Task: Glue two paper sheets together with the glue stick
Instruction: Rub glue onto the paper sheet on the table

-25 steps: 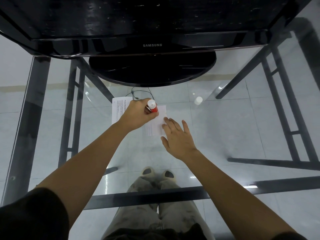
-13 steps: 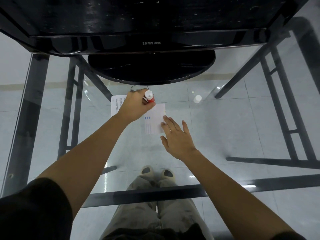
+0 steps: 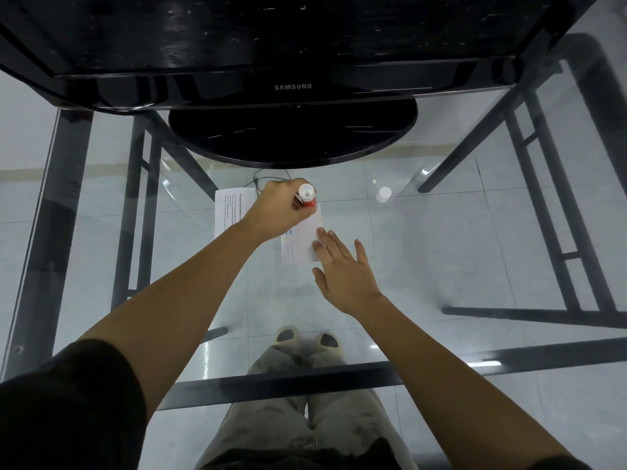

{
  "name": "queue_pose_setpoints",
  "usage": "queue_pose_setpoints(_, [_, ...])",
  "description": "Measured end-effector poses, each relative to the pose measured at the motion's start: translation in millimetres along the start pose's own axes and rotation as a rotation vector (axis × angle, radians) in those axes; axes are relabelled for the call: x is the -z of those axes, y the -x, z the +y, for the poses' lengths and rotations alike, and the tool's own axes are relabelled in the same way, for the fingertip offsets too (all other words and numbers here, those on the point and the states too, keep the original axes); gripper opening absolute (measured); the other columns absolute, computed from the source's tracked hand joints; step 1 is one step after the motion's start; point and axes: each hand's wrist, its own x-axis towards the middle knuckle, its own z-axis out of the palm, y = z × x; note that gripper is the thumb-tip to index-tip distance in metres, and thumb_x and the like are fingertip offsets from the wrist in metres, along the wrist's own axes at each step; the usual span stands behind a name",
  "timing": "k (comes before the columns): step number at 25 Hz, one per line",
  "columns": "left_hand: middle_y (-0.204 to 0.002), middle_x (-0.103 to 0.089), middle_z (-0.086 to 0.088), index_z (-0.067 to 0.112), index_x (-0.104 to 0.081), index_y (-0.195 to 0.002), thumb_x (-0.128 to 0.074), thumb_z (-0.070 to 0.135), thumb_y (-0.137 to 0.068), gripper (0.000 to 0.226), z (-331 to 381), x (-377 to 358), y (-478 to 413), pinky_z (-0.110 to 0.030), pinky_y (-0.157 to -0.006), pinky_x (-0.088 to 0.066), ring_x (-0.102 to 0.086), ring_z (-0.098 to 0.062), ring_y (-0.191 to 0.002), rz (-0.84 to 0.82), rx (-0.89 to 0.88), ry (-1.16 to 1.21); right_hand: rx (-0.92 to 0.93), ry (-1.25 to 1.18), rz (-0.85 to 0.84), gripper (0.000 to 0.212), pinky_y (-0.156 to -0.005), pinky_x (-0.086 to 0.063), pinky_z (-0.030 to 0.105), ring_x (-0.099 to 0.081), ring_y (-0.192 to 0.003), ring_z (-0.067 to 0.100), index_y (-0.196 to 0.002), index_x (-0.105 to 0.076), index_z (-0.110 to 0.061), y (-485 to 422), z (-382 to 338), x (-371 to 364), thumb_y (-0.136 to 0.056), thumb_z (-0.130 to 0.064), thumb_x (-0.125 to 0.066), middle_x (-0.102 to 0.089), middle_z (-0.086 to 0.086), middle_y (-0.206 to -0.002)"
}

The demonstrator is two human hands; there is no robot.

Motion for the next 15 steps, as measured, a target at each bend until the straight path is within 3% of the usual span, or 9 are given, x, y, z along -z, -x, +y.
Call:
queue_pose_setpoints(2, [-0.085, -0.064, 0.001, 0.014, -0.061, -0.097, -0.064, 0.026, -0.083, 0.018, 0.0, 1.5, -2.5, -0.01, -0.066, -0.038, -0.057, -0.015, -0.078, 0.044, 0.021, 0.044, -0.005, -0.01, 0.001, 0.054, -0.114, -0.003, 0.049, -0.005, -0.144, 0.019, -0.145, -0.018, -0.018, 0.0, -0.1, -1.0, -0.097, -0.041, -0.029, -0.007, 0.002, -0.158])
queue_pose_setpoints(5, [-0.083, -0.064, 0.003, 0.017, -0.062, -0.095, -0.065, 0.028, -0.082, 0.017, 2.8, -1.3, -3.7, -0.002, -0.057, -0.032, -0.055, -0.012, -0.075, -0.046, -0.011, 0.005, -0.003, -0.016, 0.008, 0.054, -0.114, -0.003, 0.049, -0.005, -0.144, 0.019, -0.145, -0.019, -0.018, 0.1, -0.2, -1.8, -0.097, -0.041, -0.029, -0.007, 0.002, -0.158])
queue_pose_setpoints(9, [-0.089, -0.066, -0.002, 0.014, -0.062, -0.097, -0.065, 0.025, -0.083, 0.017, 3.5, -0.8, -8.9, -0.013, -0.064, -0.036, -0.056, -0.015, -0.079, 0.052, 0.036, 0.054, 0.003, -0.03, 0.017, 0.053, -0.113, -0.001, 0.048, -0.006, -0.144, 0.019, -0.145, -0.02, -0.017, 0.1, 0.3, -1.7, -0.098, -0.039, -0.03, -0.008, 0.002, -0.158])
queue_pose_setpoints(12, [-0.089, -0.067, -0.002, 0.015, -0.062, -0.097, -0.065, 0.026, -0.082, 0.018, 5.3, -1.7, -6.1, -0.011, -0.063, -0.036, -0.057, -0.014, -0.079, -0.027, 0.006, 0.007, 0.015, -0.03, 0.025, 0.053, -0.113, -0.001, 0.048, -0.006, -0.144, 0.02, -0.144, -0.02, -0.017, 0.2, 0.5, -1.8, -0.097, -0.04, -0.03, -0.008, 0.002, -0.158])
queue_pose_setpoints(15, [-0.09, -0.067, -0.004, 0.012, -0.061, -0.099, -0.064, 0.025, -0.083, 0.02, 3.3, 1.2, -6.0, -0.024, -0.072, -0.045, -0.059, -0.018, -0.083, 0.071, 0.067, 0.022, 0.027, -0.026, 0.041, 0.052, -0.114, -0.003, 0.049, -0.01, -0.144, 0.022, -0.143, -0.023, -0.015, 1.8, 0.3, -1.3, -0.097, -0.038, -0.032, -0.013, 0.005, -0.157])
